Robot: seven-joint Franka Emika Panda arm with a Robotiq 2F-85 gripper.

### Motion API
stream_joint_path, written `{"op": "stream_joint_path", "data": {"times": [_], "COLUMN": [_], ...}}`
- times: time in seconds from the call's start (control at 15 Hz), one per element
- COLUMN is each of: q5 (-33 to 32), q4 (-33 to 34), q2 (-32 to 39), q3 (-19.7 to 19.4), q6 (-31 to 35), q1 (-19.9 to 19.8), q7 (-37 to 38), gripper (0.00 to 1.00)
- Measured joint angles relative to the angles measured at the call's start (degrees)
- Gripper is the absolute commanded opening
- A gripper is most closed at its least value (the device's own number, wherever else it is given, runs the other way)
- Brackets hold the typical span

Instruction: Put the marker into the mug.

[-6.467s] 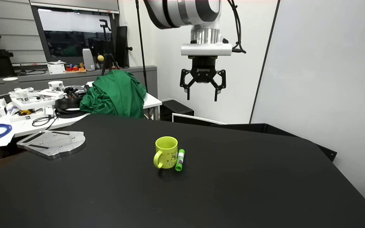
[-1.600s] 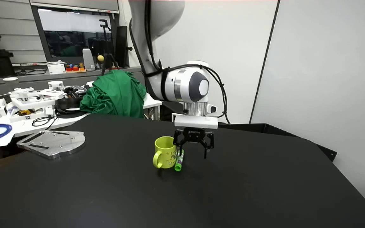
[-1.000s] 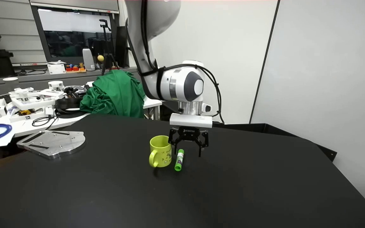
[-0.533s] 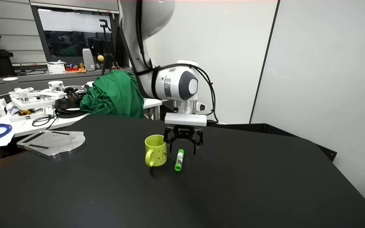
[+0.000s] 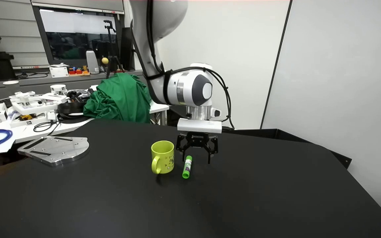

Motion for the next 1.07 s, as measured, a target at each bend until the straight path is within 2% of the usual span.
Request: {"op": "stream_joint_path", "data": {"times": [1.07], "q5": [-0.2], "q4": [0.0], "q2": [3.0], "q3": [-1.1], "q6": [2.0], "q1": [0.2], "q7": [0.0], "gripper": [1.00]}}
